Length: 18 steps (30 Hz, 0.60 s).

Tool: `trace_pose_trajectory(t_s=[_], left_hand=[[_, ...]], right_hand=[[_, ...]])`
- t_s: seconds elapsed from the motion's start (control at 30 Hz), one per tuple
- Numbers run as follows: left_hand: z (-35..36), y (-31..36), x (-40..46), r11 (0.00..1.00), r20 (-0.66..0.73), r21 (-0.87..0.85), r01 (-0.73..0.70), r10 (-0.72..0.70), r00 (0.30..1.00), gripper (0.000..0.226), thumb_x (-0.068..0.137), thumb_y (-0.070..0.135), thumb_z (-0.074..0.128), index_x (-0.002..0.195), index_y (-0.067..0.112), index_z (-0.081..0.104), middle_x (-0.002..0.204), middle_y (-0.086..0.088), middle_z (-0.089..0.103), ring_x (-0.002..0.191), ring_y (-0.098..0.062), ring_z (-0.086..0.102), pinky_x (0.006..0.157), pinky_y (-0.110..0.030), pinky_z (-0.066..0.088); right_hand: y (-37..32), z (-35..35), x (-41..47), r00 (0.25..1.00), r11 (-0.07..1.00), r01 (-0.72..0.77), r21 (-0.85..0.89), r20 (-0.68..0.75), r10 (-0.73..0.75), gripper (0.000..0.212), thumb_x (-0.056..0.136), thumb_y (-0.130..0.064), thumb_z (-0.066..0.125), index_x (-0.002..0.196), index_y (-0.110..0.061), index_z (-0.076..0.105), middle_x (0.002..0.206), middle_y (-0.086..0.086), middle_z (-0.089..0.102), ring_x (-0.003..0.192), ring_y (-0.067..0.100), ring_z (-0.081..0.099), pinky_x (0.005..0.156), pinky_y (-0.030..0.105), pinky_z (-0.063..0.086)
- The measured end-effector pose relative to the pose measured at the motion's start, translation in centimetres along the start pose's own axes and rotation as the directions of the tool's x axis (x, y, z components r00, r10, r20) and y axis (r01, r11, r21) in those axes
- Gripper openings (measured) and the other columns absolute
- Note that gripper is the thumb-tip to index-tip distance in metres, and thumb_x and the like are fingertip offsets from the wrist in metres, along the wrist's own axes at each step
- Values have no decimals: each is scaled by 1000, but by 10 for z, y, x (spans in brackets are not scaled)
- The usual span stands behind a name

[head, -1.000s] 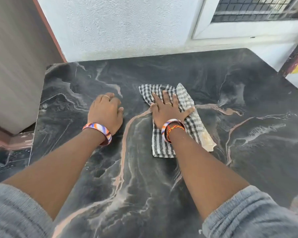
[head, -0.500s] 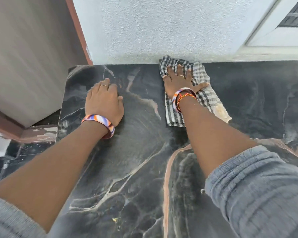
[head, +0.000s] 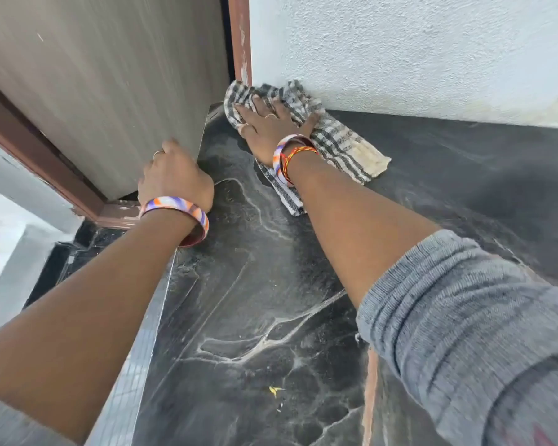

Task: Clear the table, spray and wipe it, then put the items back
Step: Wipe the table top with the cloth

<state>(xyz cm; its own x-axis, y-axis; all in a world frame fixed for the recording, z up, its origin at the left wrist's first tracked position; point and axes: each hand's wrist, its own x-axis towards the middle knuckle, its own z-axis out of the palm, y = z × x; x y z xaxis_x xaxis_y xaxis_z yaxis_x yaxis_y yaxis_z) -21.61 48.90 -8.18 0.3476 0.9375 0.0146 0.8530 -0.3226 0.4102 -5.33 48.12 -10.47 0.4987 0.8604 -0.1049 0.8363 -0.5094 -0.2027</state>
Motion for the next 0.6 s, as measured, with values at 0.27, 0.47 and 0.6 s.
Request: trace_pose_trajectory(t_s=[0.27, 0.47, 0.6], left_hand=[[-1, -40, -10, 974, 129, -192, 117, -93, 987, 31, 88, 2, 39, 104, -3, 65, 115, -24, 63, 99, -38, 55, 91, -38, 44], [2, -62, -26, 936, 200, -247, 251, -204, 958, 26, 83, 2, 49, 104, 6, 63, 115, -17, 64, 109, -34, 56, 93, -35, 45], [-8, -67, -44, 919, 237, -279, 280, -217, 947, 25, 78, 3, 53, 102, 4, 62, 108, -21, 66, 103, -38, 60, 93, -43, 50]], right_hand=[[-47, 0, 24, 994, 995, 103, 20, 23, -103, 44, 96, -36, 19, 139, -46, 25, 157, -9, 12, 145, 22, 6, 102, 73, -9], [-50, 5, 11, 978, 977, 207, 46, 10, -208, 38, 95, -33, 25, 123, -44, 47, 153, -13, 21, 144, 20, 9, 101, 73, -10], [-56, 13, -17, 958, 957, 277, 84, 58, -282, 38, 96, -35, 25, 125, -45, 47, 153, -17, 21, 145, 14, 6, 102, 68, -16]])
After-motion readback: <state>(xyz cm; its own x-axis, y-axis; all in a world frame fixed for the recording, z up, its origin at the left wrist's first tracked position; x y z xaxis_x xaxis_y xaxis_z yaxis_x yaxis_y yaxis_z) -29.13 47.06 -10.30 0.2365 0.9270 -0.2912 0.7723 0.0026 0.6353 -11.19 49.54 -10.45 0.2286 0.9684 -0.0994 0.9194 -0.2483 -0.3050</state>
